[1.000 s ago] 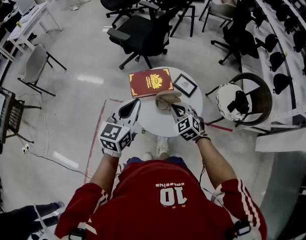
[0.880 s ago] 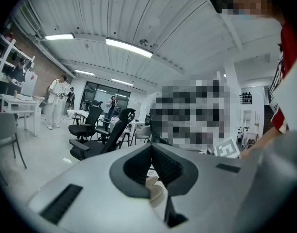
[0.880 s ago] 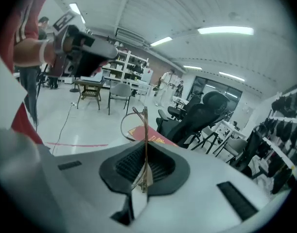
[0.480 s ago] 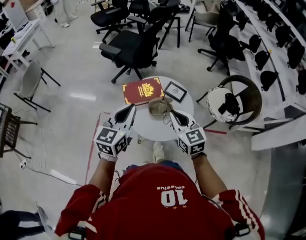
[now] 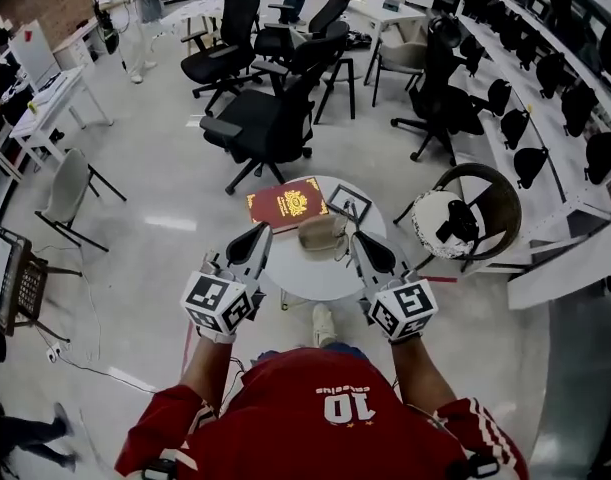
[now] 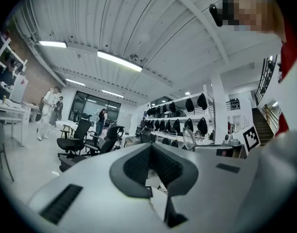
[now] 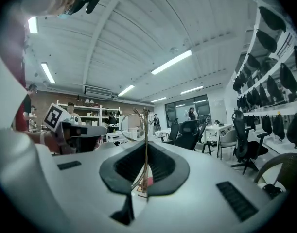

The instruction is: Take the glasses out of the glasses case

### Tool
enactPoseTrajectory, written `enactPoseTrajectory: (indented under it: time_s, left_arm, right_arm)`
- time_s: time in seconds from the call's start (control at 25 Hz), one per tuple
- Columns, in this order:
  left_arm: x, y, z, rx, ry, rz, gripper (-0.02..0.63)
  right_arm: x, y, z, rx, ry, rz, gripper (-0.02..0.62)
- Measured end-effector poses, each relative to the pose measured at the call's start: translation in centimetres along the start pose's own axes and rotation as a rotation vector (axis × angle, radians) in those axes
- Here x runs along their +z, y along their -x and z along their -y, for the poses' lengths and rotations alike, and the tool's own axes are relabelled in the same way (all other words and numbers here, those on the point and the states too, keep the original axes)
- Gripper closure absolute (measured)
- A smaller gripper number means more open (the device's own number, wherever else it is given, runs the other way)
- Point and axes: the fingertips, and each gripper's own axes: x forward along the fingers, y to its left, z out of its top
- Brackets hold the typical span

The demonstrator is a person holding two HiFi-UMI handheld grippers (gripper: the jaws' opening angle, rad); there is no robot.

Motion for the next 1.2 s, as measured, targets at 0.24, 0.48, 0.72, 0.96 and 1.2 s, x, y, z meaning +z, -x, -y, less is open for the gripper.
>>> enactPoseTrajectory:
  time_s: [0.24, 0.48, 0.72, 0.96, 1.2]
  left_arm:
    - [0.8, 0.7, 0.7, -0.014, 0.001, 0.018, 0.597]
    - [1.3, 1.4, 0.7, -0.002, 0.002, 0.028, 0.597]
    - [1.8, 0.9, 2.2, 0.009, -0.005, 0.029, 0.597]
    - [1.6, -0.3, 6.5, 0.002, -0.016, 0.023, 0.597]
    - [1.6, -1.7, 9.7, 0.028, -0.020, 0.029, 0.598]
  right_arm:
    - [2.3, 2.3, 0.1, -0.054, 0.002, 0.051, 0.569]
    - [3.5, 3.7, 0.8, -0.080, 0.027, 0.050, 0.570]
    - [4.6, 5.2, 2.2, -0.069, 0.047, 0.064, 0.569]
    - [5.0, 8.2, 4.6, -0.064, 0.027, 0.078, 0.569]
    - [5.5, 10.3, 6.1, -0.042, 0.013, 0.096, 0.569]
